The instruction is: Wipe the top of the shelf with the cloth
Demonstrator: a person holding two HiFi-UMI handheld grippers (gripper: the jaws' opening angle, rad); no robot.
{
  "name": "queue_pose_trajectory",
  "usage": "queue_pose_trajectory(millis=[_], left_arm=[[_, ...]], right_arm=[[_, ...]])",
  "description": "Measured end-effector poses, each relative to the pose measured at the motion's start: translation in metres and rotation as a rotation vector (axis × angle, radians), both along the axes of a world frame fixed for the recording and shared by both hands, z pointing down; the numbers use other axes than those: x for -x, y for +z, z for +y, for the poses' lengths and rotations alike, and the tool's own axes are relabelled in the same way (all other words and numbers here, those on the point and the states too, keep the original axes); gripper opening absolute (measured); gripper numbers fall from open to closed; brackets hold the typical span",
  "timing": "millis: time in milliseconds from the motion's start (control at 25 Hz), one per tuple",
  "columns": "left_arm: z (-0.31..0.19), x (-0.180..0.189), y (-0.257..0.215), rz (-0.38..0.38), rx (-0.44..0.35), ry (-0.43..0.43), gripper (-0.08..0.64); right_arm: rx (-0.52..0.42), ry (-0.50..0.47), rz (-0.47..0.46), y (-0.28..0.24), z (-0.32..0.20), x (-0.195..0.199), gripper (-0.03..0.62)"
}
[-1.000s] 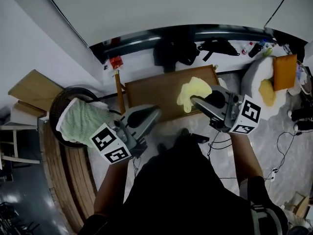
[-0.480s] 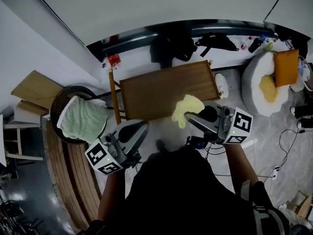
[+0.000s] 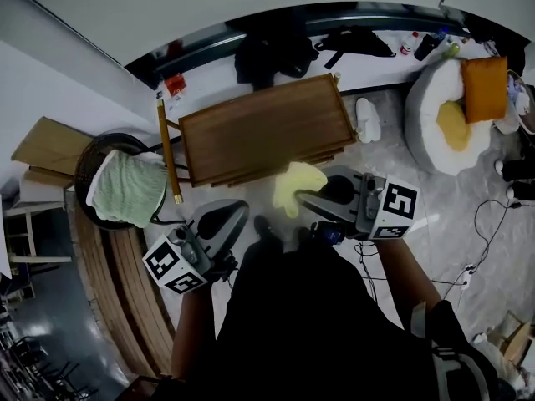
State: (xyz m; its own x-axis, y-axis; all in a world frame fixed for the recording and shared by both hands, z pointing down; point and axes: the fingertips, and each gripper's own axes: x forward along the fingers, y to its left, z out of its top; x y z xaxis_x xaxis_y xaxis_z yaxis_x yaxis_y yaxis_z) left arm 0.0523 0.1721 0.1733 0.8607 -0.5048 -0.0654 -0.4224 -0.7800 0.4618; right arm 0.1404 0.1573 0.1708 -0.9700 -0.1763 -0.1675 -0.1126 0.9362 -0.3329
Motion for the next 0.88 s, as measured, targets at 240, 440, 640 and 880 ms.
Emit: queue_pose_trajectory(millis=[240, 440, 640, 880], left_arm=[[0.016, -0.003, 0.009, 0.023, 0.007, -0.038, 0.009], [0.032, -0.008, 0.011, 0.035, 0.016, -0.051, 0.009], [0.042, -0.014, 0.000, 0.035, -0.020, -0.045, 0.009], [0.048, -0.020, -0.001, 0.018, -0.012, -0.016, 0.009]], right_arm=[[0.009, -0.055, 0.004, 0.009, 0.015, -0.002, 0.040], [-0.006, -0.077, -0.005, 0.004, 0.031, 0.000, 0.040], [-0.042, -0.102, -0.005, -0.007, 0.044, 0.002, 0.040], [-0.072, -0.111, 0.013, -0.015, 0.053, 0.007, 0.041]])
